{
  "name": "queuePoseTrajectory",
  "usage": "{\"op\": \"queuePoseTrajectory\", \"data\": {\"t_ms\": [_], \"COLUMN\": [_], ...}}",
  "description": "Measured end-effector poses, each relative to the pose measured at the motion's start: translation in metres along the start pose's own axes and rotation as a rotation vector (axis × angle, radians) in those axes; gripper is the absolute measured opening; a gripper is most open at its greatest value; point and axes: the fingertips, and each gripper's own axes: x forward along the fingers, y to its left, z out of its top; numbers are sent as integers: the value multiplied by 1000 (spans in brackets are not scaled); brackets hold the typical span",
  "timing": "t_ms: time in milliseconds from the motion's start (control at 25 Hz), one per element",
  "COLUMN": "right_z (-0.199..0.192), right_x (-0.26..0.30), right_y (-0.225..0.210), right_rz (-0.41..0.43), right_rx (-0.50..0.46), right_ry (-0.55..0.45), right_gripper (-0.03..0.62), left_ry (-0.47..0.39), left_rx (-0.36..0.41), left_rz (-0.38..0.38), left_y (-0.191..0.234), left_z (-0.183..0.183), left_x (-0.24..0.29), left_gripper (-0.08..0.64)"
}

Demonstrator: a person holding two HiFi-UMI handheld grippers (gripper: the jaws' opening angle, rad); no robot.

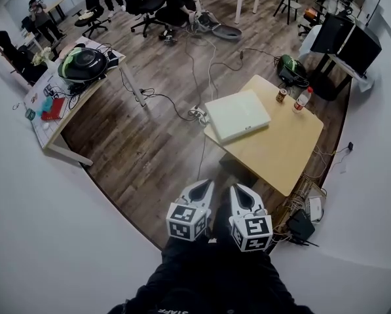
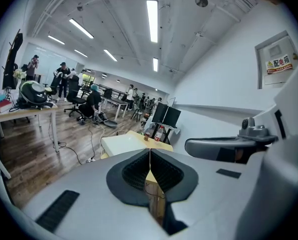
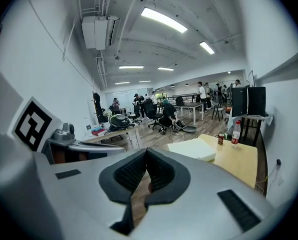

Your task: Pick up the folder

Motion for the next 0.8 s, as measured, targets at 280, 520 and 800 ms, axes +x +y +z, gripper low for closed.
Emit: {"op": "queuePoseTrajectory", "data": {"t_ms": [280, 520, 800], "right_z": [27, 56, 82], "right_x": [45, 85, 124], "right_y": [-58, -124, -193], "right_rz": [4, 0, -8], "right_rx": [8, 19, 55], "right_ry": [-27, -19, -6], "right_gripper": [21, 21, 21], "left_ry": [-8, -7, 21], "left_rx": [25, 42, 72], "left_rz": [20, 14, -2], "left_y": [10, 10, 5], "left_z": [33, 77, 114], "left_x": [67, 144, 220], "left_gripper": [35, 35, 35]}}
